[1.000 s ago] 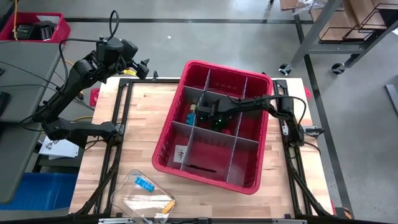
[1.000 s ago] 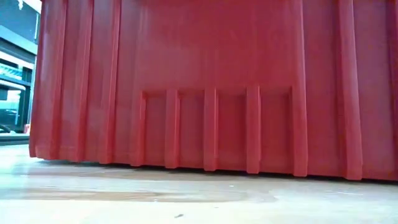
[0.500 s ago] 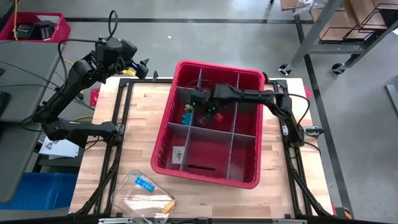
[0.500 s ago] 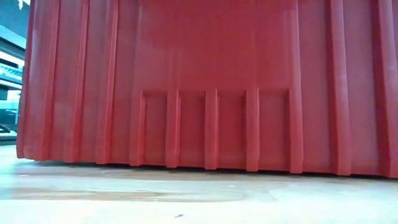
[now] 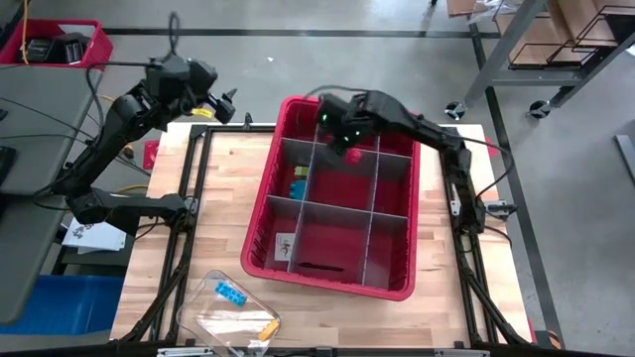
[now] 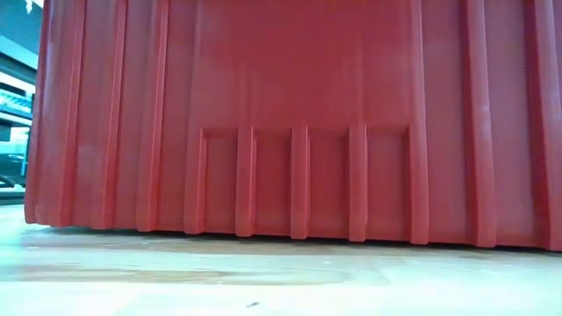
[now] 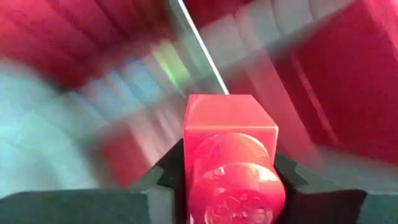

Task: Sort blocks
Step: Move the orange block, then put the blue block into the bin

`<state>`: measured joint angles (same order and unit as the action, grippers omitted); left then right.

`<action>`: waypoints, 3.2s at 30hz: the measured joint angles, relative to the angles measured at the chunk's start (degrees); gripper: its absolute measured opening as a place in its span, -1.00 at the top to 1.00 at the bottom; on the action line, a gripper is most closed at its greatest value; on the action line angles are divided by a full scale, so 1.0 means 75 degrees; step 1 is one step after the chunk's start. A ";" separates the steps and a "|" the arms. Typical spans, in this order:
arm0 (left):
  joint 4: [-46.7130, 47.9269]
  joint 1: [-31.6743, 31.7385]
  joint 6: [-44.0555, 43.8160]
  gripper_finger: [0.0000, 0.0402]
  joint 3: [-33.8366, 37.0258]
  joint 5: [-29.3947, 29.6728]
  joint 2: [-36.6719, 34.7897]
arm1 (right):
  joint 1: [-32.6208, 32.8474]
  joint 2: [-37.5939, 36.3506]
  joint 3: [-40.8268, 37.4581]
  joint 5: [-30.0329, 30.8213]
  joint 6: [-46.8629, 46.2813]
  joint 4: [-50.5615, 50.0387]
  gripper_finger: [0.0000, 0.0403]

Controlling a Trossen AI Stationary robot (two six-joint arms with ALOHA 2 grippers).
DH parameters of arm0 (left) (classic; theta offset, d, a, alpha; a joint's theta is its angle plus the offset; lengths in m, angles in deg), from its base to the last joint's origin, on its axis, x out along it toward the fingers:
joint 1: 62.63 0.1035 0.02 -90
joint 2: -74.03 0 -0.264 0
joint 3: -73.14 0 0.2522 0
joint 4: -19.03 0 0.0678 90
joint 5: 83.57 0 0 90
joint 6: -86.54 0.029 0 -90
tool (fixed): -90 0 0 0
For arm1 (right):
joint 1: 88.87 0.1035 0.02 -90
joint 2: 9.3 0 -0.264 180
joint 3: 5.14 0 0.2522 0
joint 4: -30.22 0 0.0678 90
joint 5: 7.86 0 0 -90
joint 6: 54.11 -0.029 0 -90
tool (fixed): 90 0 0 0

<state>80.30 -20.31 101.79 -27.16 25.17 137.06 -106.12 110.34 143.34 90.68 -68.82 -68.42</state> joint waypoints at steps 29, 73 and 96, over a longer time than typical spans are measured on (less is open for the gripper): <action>-0.0362 -0.0023 -0.1150 -0.72 -0.1524 -0.1087 -0.0158 | 0.0669 0.0860 -0.0450 -0.0365 -0.3150 0.3969 -0.35; 0.2480 -0.3584 -0.5124 -0.06 -0.1521 -0.5538 -0.0641 | 0.7463 0.0037 -0.0351 -0.1397 -0.5930 0.0039 0.99; 0.3128 -0.4654 -0.4348 -0.05 -0.1516 -0.6257 -0.0715 | 0.6371 0.0953 -0.0330 0.0197 -0.9040 -0.0587 1.00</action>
<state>103.75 -55.21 69.18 -38.53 -21.76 131.70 -58.34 117.49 140.86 92.15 -136.62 -72.82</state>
